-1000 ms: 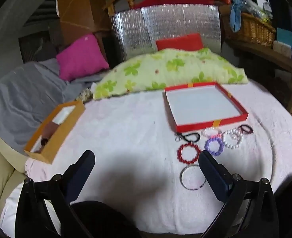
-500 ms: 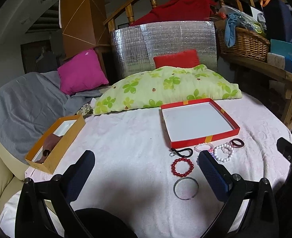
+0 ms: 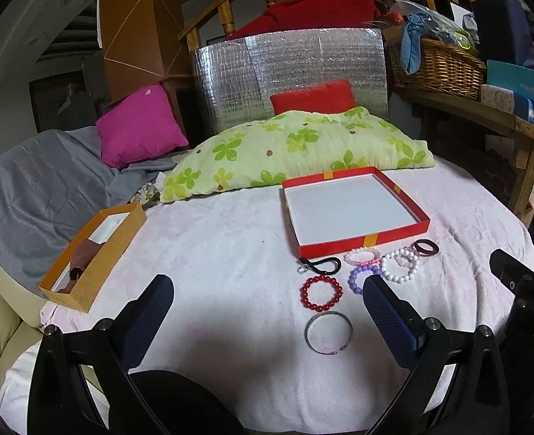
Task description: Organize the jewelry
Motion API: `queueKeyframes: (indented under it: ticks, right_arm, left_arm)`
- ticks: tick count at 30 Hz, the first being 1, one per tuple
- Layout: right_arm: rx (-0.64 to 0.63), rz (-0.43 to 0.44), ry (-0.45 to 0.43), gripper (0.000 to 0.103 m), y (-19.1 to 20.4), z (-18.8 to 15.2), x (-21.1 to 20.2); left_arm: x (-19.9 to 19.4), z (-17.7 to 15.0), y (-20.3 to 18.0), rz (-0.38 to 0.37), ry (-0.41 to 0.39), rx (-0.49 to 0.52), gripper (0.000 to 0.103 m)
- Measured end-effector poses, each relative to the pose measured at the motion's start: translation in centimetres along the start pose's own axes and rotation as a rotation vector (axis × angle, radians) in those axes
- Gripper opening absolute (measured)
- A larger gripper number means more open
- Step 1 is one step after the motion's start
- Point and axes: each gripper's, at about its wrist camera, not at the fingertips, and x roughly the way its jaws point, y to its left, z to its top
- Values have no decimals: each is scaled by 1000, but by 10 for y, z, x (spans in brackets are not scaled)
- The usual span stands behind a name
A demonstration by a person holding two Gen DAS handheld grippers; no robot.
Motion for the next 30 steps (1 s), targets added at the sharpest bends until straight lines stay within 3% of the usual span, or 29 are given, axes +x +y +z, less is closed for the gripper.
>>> queueKeyframes:
  ticks: [30]
  right_arm:
    - [2,-9,11,103,-1,0,11]
  left_arm:
    - [13,3,4,-29,27,-36,103]
